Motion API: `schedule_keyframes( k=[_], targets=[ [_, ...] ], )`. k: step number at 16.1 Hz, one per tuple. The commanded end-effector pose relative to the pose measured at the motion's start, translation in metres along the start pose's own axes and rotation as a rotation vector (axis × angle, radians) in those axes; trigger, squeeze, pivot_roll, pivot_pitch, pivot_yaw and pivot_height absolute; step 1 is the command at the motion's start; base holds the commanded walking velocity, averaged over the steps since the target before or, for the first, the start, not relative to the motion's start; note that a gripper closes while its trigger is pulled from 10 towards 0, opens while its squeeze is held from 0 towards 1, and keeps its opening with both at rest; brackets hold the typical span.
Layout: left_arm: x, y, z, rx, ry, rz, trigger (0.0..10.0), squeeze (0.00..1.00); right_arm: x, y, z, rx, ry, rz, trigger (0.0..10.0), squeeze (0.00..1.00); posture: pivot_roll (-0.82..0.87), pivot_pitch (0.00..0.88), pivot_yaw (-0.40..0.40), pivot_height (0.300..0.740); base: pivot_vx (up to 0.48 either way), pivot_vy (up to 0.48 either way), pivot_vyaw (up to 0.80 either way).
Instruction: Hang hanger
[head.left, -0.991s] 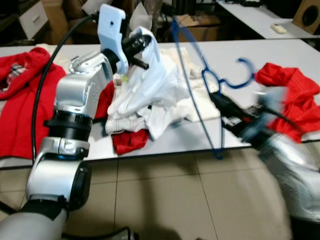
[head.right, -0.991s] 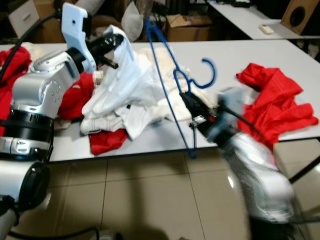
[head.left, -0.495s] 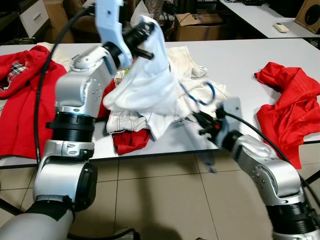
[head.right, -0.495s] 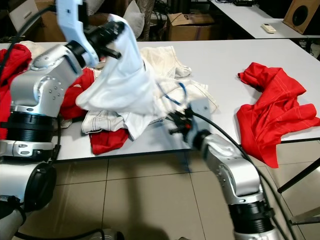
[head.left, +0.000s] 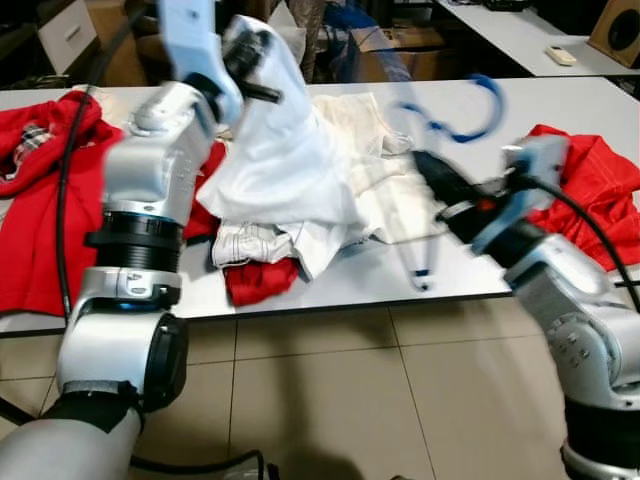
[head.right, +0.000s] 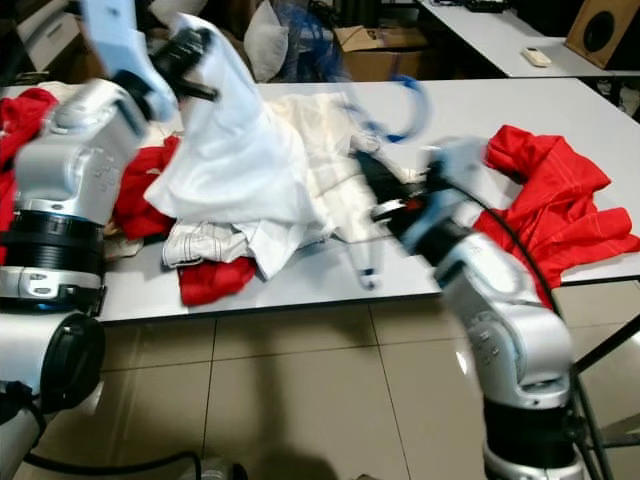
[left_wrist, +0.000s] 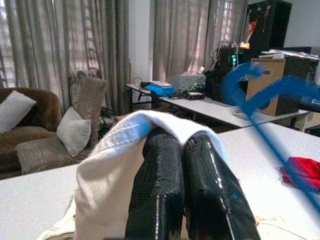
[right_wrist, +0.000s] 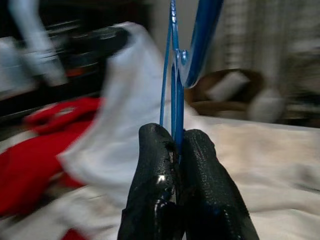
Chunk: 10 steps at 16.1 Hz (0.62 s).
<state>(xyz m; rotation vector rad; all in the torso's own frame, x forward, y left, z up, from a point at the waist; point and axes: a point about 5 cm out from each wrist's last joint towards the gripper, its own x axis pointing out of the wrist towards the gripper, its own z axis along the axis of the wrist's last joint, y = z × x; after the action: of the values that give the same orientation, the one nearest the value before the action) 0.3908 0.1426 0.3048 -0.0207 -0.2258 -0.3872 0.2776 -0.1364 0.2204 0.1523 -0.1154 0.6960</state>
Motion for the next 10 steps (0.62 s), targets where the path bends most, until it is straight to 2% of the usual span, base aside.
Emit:
schedule_keyframes(
  k=[1,3,5,7,8,10],
  targets=[
    [0.004,-0.003,0.010,0.007,-0.032,-0.005,0.0,0.00,0.000,0.002,-0.015,0.023,0.081,-0.006,10.0,0.00,-0.06,0.000,0.013,0.740,0.000,0.000,0.00],
    [0.005,-0.008,0.022,-0.060,-0.077,-0.029,0.0,0.00,0.007,0.004,-0.047,0.077,0.222,-0.093,10.0,0.00,-0.05,0.000,0.006,0.740,0.000,0.000,0.00],
    [0.006,-0.010,0.029,-0.101,-0.097,-0.034,0.0,0.00,0.009,0.004,-0.057,0.108,0.261,-0.132,10.0,0.00,-0.04,0.000,0.004,0.740,0.000,0.000,0.00],
    [0.007,-0.013,0.043,-0.183,-0.139,-0.060,0.0,0.00,0.008,-0.004,-0.073,0.088,0.346,-0.205,10.0,0.00,-0.04,0.000,0.004,0.740,0.000,0.000,0.00],
    [0.006,-0.009,0.053,-0.220,-0.170,-0.052,0.0,0.00,0.002,-0.021,-0.072,0.031,0.368,-0.281,10.0,0.00,-0.04,0.000,0.004,0.740,0.000,0.000,0.00],
    [0.005,0.000,0.061,-0.228,-0.194,-0.018,0.0,0.00,-0.007,-0.043,-0.067,-0.041,0.376,-0.379,10.0,0.00,-0.04,0.000,0.005,0.740,0.000,0.000,0.00]
  ],
)
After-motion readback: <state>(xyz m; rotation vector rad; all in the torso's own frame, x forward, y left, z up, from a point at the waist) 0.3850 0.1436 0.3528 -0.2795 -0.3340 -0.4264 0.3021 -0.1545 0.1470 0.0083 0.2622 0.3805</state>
